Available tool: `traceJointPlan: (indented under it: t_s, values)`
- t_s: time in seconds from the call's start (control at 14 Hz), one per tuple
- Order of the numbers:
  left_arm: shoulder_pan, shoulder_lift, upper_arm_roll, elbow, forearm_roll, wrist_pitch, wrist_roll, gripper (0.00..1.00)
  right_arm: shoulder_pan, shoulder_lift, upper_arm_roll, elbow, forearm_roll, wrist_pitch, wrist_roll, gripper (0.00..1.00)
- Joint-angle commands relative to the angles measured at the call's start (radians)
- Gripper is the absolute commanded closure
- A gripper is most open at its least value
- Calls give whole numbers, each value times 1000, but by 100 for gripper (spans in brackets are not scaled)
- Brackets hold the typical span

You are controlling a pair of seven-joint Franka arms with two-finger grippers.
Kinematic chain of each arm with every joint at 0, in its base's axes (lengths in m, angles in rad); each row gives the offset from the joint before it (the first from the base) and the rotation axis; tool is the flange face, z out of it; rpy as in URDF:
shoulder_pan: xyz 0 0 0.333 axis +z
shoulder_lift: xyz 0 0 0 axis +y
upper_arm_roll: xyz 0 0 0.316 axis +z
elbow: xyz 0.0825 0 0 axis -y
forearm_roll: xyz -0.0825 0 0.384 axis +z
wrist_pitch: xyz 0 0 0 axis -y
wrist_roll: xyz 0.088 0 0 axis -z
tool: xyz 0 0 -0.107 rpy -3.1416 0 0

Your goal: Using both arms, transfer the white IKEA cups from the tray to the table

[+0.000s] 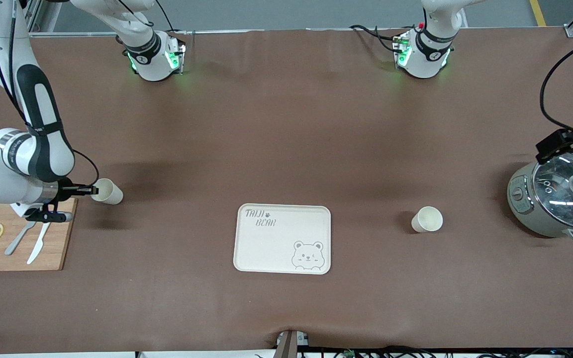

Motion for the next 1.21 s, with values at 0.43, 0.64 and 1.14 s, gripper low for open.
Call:
traceJointPlan:
  t_s: [0.43,0.64,1.14]
  values:
    - [-264,-92,238,-31,-75,-79,35,0,-44,-15,17,482,-8,-461,-4,0]
    - [-296,-95,246,-59,-84,-77,15,0,-40,-27,23,647,-14,-616,-4,0]
    - [-280,-90,243,-33,-132,-70,35,0,17,-277,19,577,-96,-636,-4,0]
